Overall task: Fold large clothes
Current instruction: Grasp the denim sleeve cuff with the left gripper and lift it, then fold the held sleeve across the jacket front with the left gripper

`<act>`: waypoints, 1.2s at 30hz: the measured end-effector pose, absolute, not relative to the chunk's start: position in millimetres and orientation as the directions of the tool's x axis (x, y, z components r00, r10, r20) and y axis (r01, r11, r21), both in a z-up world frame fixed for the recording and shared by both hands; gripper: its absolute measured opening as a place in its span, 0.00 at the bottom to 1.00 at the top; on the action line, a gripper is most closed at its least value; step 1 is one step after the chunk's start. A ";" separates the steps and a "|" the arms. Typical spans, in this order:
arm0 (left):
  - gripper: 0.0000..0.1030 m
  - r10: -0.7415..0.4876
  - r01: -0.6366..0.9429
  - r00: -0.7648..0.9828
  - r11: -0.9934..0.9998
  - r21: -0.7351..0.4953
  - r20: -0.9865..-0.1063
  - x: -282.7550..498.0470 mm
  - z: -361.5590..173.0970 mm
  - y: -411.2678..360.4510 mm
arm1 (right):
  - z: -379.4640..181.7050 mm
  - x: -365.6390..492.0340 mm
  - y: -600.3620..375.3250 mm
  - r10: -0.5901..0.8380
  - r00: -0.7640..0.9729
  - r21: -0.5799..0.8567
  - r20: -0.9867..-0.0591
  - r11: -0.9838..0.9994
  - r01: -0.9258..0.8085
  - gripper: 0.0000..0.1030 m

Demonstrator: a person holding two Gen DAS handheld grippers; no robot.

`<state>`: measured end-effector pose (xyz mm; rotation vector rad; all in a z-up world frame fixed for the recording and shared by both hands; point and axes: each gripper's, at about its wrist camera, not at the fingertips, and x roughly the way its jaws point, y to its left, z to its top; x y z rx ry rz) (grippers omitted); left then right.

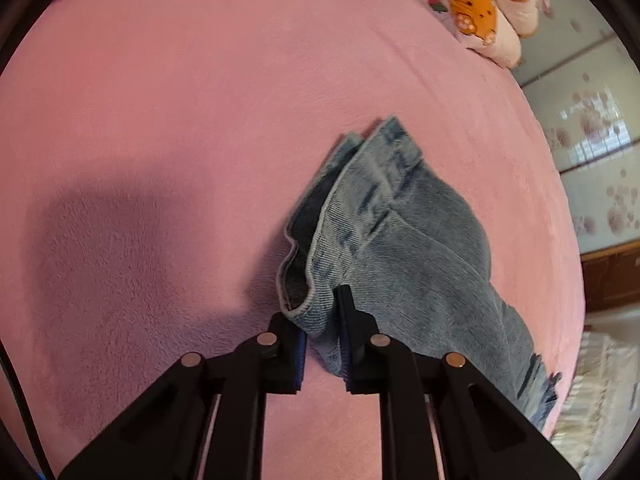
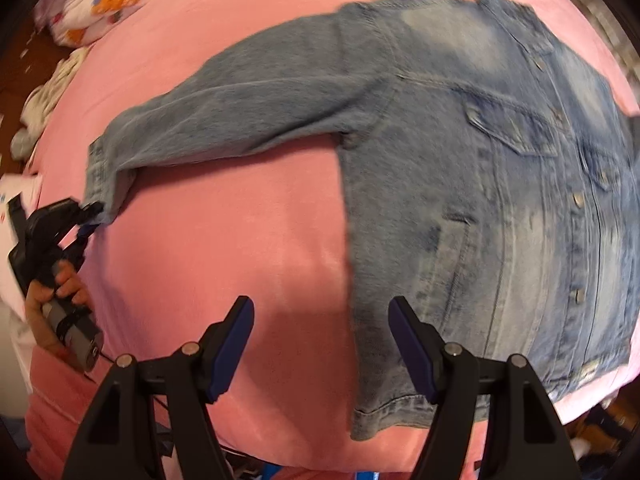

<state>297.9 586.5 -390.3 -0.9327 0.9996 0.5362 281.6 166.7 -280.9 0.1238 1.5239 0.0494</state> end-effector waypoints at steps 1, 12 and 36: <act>0.09 -0.016 -0.744 0.470 0.530 -0.407 -0.882 300.2 -384.5 581.7 | -280.6 280.6 161.7 0.112 0.045 0.115 -0.993 0.991 0.062 0.68; 0.08 -0.023 -0.446 0.683 0.778 -0.442 -0.730 345.9 -251.2 500.8 | -262.8 275.2 101.5 0.158 0.100 0.170 -0.982 0.978 0.124 0.68; 0.08 -0.348 -0.004 0.609 0.898 -0.441 -0.713 414.3 -235.3 122.4 | -266.5 293.6 -121.4 0.306 0.170 0.313 -0.937 0.949 0.020 0.63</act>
